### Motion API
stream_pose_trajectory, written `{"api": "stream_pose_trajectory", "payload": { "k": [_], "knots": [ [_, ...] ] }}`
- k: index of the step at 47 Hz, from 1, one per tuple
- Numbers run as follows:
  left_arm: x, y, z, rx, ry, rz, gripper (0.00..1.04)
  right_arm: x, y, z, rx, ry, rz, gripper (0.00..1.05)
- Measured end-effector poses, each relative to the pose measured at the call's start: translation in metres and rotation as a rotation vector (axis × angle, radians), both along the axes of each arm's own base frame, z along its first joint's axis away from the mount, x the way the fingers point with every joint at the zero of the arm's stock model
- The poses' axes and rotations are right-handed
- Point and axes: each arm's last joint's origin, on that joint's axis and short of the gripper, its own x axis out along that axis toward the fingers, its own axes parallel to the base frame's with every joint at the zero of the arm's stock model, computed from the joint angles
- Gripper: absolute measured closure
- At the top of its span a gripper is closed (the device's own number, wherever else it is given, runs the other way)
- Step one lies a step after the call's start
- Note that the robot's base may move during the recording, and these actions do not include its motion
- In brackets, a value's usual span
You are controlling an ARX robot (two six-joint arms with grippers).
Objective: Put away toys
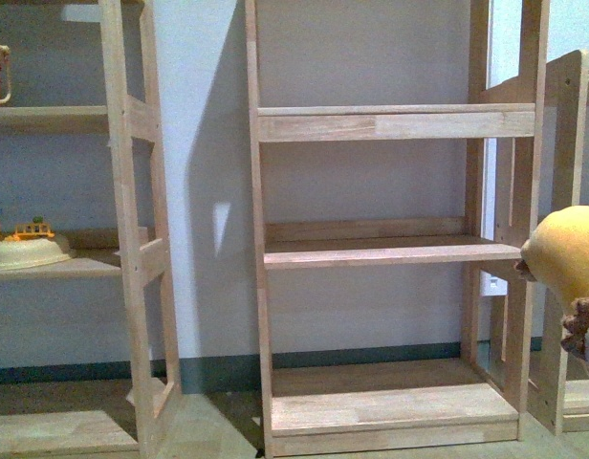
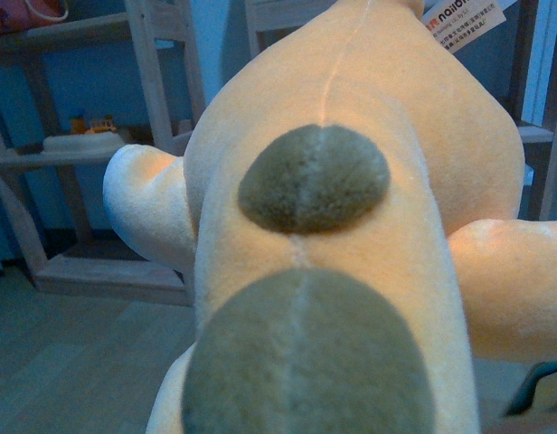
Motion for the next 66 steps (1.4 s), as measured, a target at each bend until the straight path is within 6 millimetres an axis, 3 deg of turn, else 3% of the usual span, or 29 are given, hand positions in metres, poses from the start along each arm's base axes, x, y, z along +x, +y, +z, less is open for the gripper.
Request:
{"api": "stream_pose_trajectory", "payload": {
  "k": [66],
  "knots": [
    [0.0, 0.0, 0.0, 0.0, 0.0, 0.001, 0.06, 0.0, 0.0001, 0.0, 0.0, 0.0, 0.001, 0.95]
  ]
}}
